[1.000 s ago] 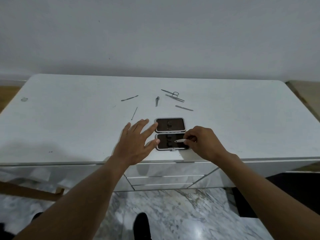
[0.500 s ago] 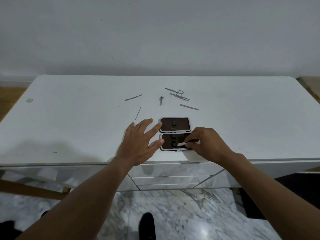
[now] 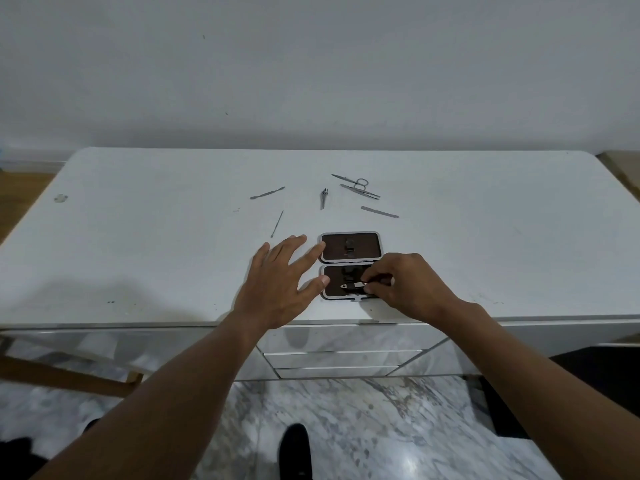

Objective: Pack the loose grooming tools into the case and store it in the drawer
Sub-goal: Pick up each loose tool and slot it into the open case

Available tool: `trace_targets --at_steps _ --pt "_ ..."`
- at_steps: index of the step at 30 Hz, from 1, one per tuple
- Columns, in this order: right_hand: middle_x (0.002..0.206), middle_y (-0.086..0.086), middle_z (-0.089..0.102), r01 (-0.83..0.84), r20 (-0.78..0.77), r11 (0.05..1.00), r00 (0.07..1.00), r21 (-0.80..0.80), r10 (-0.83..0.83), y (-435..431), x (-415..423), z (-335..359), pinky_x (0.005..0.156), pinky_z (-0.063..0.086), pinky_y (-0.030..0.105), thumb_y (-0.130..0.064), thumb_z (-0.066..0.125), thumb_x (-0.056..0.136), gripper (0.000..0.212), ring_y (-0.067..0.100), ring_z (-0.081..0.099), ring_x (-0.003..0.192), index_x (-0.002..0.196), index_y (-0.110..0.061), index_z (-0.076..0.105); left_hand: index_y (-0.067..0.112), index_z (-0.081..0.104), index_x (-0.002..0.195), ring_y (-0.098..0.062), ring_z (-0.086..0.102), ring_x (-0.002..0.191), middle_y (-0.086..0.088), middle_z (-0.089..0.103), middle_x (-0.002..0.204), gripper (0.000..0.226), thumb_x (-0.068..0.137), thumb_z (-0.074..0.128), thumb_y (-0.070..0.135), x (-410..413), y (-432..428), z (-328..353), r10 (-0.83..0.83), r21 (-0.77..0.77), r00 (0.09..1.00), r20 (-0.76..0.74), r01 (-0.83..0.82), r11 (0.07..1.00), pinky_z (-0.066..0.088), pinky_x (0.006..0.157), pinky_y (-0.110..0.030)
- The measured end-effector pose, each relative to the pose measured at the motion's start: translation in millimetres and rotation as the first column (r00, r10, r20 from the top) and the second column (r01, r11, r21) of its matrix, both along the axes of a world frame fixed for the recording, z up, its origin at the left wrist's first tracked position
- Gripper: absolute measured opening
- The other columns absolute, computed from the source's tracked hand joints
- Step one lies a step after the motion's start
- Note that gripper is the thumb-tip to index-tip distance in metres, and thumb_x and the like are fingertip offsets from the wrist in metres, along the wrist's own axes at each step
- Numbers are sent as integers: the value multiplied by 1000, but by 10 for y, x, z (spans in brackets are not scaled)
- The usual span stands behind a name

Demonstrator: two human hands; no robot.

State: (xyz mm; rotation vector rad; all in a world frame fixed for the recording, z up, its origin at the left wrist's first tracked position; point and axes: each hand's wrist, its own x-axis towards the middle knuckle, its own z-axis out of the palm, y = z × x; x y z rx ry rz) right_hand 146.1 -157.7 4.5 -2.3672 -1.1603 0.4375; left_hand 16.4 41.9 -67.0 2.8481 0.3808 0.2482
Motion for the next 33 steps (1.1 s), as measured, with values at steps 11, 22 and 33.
trace_targets --at_steps 11,22,33 --pt "96 3 72 12 -31 1000 999 -5 -12 57 -65 -4 79 53 31 -17 69 82 16 18 65 83 97 -19 75 40 25 151 -17 24 145 1 31 157 64 93 22 67 -4 3 5 -3 -14 1000 8 3 1000 14 119 -48" --pt "95 4 71 11 -66 1000 998 4 -11 86 -54 -28 77 51 29 -11 70 81 15 20 63 84 93 -17 75 41 26 150 -16 23 145 2 32 157 63 93 24 67 3 4 -8 2 -15 1000 10 -1 1000 14 119 -48" --pt "92 -1 71 13 -88 1000 996 -17 -15 97 -39 -19 71 47 20 -17 68 83 11 15 63 79 92 -20 74 43 24 150 -18 25 145 0 32 157 60 94 21 65 -7 -11 29 -6 -9 1000 4 6 1000 14 119 -49"
